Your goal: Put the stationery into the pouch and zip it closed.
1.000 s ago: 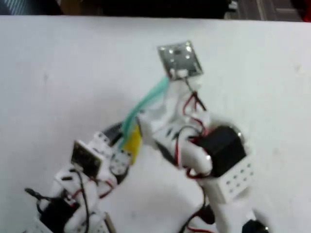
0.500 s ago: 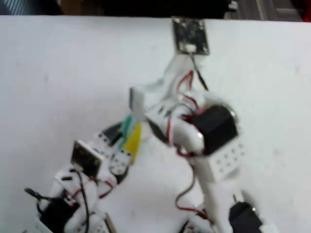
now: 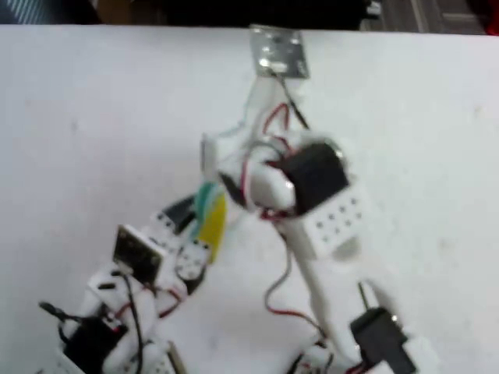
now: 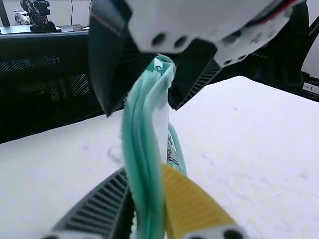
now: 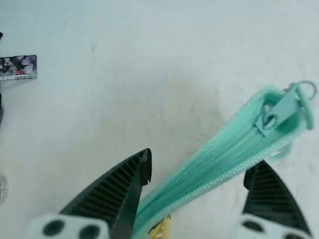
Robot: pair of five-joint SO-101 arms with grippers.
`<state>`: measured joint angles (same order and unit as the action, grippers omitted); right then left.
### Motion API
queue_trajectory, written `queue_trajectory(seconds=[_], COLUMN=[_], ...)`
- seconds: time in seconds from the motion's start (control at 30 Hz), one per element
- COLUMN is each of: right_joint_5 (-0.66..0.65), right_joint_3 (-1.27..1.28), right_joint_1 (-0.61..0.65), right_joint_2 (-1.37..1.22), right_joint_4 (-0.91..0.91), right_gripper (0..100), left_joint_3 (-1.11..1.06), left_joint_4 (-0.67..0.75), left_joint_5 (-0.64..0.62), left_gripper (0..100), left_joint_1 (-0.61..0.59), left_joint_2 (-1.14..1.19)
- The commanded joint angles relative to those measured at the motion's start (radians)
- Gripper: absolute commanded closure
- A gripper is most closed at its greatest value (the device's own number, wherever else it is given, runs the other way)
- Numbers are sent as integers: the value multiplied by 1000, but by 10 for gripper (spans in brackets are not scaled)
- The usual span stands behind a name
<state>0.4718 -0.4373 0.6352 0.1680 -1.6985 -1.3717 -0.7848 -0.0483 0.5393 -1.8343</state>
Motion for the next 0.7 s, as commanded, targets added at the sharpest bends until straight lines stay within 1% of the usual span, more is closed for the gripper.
queue_trajectory(seconds=[0.0, 0.07, 0.1, 0.17, 0.2, 0.27, 0.37, 0.4, 0.43, 0.57, 0.67], right_joint_5=[-3, -3, -3, -12, -43, -86, -87, -91, -92, -95, -97], right_joint_3=[-31, -31, -31, -31, -31, -3, 55, 68, 72, 69, 69], right_joint_1=[-12, -35, -47, -79, -90, -105, -116, -114, -117, -117, -110], right_joint_2=[-71, -82, -82, -87, -90, -84, -82, -82, -82, -82, -85], right_joint_4=[-22, -22, -24, -22, -22, -24, -22, -22, -22, -21, -5], right_gripper=[723, 757, 803, 943, 965, 919, 954, 974, 986, 982, 982], left_joint_3=[0, 0, 0, 0, 0, 0, 6, 17, 32, 126, 218], left_joint_4=[-3, -3, -3, -3, -3, -6, -61, -83, -103, -204, -284], left_joint_5=[9, 34, 55, 89, 104, 118, 78, 54, 40, 38, 35], left_gripper=[978, 978, 978, 976, 967, 910, 776, 759, 759, 757, 756], left_joint_1=[19, 21, 21, 22, 22, 19, 15, 15, 15, 8, -61], left_joint_2=[7, 7, 7, 7, 7, 7, 7, 7, 7, 7, 7])
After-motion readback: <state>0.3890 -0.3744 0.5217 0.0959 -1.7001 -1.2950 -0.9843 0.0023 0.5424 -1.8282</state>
